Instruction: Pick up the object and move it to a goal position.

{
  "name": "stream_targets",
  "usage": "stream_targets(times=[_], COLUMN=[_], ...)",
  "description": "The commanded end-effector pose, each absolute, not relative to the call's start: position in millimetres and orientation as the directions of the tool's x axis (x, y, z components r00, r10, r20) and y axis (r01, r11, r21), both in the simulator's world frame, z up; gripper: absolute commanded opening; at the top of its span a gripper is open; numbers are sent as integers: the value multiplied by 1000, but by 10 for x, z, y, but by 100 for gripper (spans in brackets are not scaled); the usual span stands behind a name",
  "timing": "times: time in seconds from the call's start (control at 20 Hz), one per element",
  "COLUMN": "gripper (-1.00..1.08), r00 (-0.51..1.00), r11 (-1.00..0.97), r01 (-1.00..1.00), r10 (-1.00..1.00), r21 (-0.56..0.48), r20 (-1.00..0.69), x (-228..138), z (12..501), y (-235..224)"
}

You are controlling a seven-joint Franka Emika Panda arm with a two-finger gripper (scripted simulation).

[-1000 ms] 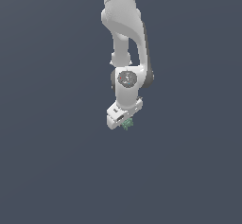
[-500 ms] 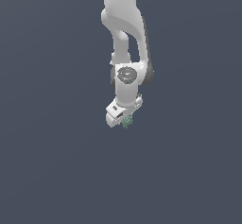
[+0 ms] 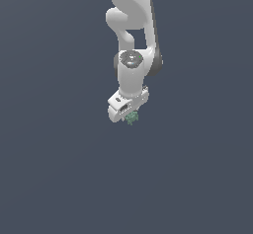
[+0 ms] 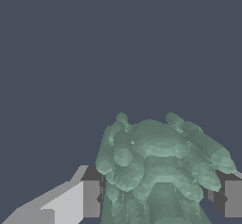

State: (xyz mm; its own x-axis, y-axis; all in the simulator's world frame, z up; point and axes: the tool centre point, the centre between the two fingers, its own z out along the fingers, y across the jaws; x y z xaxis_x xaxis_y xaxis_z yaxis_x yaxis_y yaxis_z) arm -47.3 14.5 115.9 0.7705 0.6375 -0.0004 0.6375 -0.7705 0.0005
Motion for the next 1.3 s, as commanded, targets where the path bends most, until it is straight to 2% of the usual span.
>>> stream_targets(times=[0.0,0.8,1.25], gripper=[-100,-100,-100], r00=[770,770,770], r11=[-770,-770,-770], r01=[637,638,638], r10=[637,638,638], r21=[1,-1,-1], r20=[0,1,1], x=[-537,-970,-1106], z=[1378,2959,3546], y=[121,-37,-104])
